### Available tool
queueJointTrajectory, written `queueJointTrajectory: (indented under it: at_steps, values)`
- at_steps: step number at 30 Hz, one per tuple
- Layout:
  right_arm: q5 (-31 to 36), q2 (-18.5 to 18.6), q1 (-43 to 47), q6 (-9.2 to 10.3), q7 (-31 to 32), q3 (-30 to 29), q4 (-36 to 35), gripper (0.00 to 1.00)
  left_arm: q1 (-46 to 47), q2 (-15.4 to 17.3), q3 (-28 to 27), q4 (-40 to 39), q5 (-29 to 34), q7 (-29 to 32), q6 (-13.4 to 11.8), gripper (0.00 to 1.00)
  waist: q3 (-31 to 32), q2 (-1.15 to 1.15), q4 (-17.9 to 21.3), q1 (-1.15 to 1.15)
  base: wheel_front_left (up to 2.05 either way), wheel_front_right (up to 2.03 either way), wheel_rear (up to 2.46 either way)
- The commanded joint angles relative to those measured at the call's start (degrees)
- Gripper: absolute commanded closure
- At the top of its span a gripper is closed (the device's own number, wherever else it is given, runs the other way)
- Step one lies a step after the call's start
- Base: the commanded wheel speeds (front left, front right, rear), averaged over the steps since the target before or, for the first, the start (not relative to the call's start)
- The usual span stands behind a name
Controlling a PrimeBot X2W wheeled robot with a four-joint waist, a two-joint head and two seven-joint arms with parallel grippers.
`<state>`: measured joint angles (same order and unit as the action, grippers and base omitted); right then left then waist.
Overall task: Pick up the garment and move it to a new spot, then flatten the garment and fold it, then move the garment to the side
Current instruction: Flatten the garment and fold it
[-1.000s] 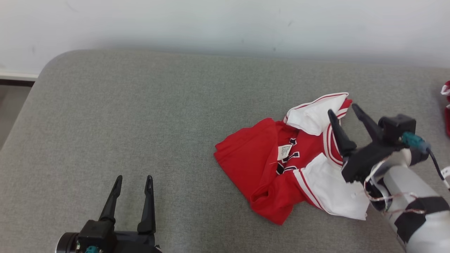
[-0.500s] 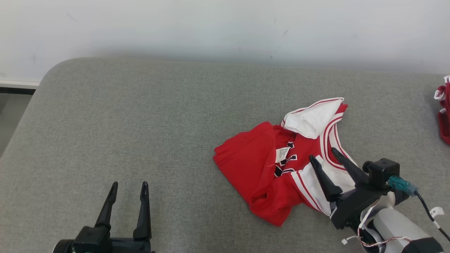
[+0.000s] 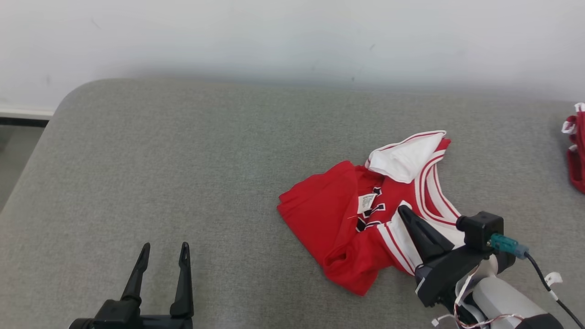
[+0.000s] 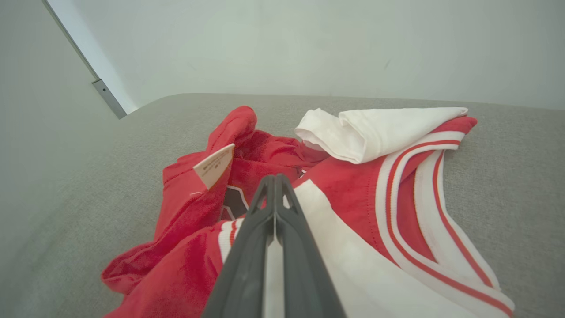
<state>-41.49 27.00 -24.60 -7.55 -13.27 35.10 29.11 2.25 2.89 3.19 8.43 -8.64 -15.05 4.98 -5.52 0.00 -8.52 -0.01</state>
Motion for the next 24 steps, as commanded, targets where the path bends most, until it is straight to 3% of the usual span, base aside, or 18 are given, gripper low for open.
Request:
queueJointTrajectory:
  at_steps: [1, 9, 10, 11, 24]
  values:
    - [0.5, 0.1, 1.1, 0.16, -0.5, 0.3, -0.7, 1.00, -0.8, 0.0, -0.3, 0.1, 0.4, -0.2, -0.1, 0.00, 0.9, 0.00, 1.0, 0.01, 0.00, 0.00, 0.00]
    - [0.5, 2.7, 5.7, 0.16, -0.7, -2.2, -4.4, 1.00, -1.0, 0.0, 0.0, -0.5, -0.1, -0.2, -0.1, 0.00, 1.5, 0.00, 3.9, 0.01, 0.00, 0.00, 0.00]
    - [0.6, 2.9, 6.3, 0.16, -0.8, -2.9, -4.4, 0.57, -1.0, 0.0, 0.1, -0.6, -0.1, -0.2, -0.2, 0.00, 1.5, 0.00, 4.1, 0.01, 0.00, 0.00, 0.00]
    - [0.8, 3.1, 6.9, 0.16, -0.8, -3.8, -4.5, 0.00, -1.0, 0.0, 0.2, -0.6, -0.2, -0.2, -0.3, 0.00, 1.5, 0.00, 4.2, 0.01, 0.00, 0.00, 0.00]
    - [2.3, 2.7, 11.0, 0.16, 0.8, -12.9, -2.4, 0.00, -0.6, 0.0, -0.2, -0.6, 0.6, -0.2, -0.1, 0.00, 0.7, 0.00, 3.7, 0.01, 0.00, 0.00, 0.00]
